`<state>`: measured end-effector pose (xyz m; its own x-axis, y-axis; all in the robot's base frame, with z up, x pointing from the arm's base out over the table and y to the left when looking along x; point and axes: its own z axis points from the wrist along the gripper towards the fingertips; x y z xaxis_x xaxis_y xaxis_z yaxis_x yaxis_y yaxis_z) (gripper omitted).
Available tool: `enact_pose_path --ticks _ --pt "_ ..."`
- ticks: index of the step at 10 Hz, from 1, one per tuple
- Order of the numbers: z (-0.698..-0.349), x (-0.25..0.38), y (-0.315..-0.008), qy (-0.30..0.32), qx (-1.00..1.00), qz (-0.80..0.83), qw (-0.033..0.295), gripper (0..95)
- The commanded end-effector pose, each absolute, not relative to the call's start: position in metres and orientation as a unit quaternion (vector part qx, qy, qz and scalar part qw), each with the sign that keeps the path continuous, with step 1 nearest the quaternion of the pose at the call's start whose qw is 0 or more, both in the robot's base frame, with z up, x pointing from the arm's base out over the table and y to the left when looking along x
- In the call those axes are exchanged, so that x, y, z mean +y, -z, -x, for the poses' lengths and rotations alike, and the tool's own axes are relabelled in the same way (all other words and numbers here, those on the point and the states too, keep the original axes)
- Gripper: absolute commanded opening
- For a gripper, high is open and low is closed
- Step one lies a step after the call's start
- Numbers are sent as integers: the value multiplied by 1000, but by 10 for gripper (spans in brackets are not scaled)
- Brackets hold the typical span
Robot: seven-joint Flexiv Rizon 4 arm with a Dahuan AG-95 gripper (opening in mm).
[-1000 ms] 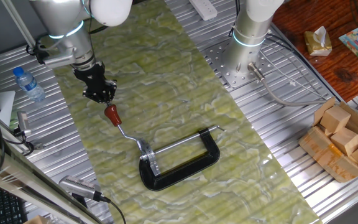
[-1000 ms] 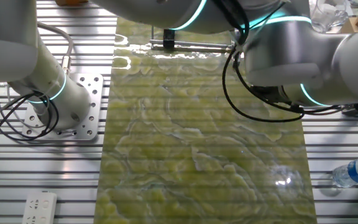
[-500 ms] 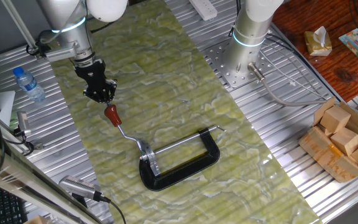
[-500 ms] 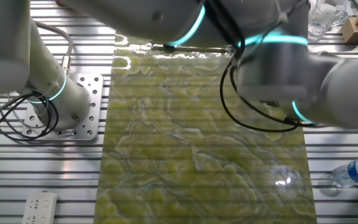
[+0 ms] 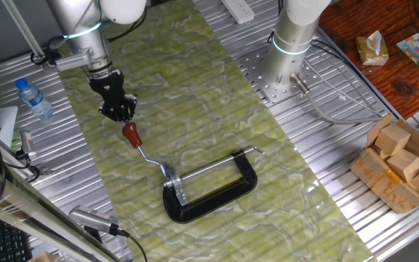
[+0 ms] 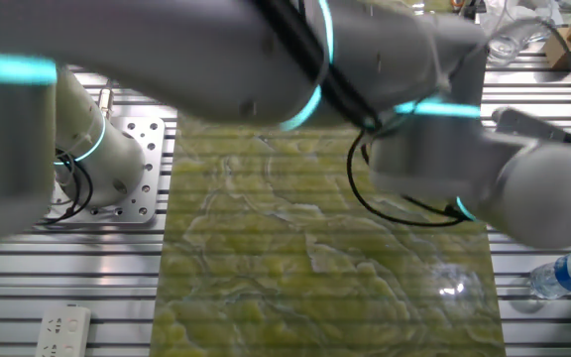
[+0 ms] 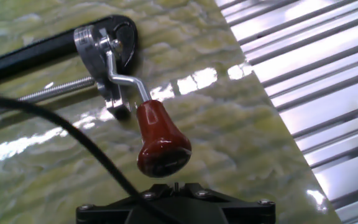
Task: Pull up the lever
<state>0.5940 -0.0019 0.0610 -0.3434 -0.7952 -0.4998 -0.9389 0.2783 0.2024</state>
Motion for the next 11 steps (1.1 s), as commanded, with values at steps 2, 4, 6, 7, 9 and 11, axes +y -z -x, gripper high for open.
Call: enact_pose_path --ticks 2,4,6,7,9,11 --pt "-595 6 -57 -249 788 541 157 0" --pt "-596 9 -57 -260 790 531 161 0" --pt "-597 12 -62 -270 794 521 160 0" --pt "-597 13 -66 -270 798 516 157 0" --pt "-597 13 -70 -273 800 511 155 0" --pt "-597 13 -72 -271 802 510 153 0"
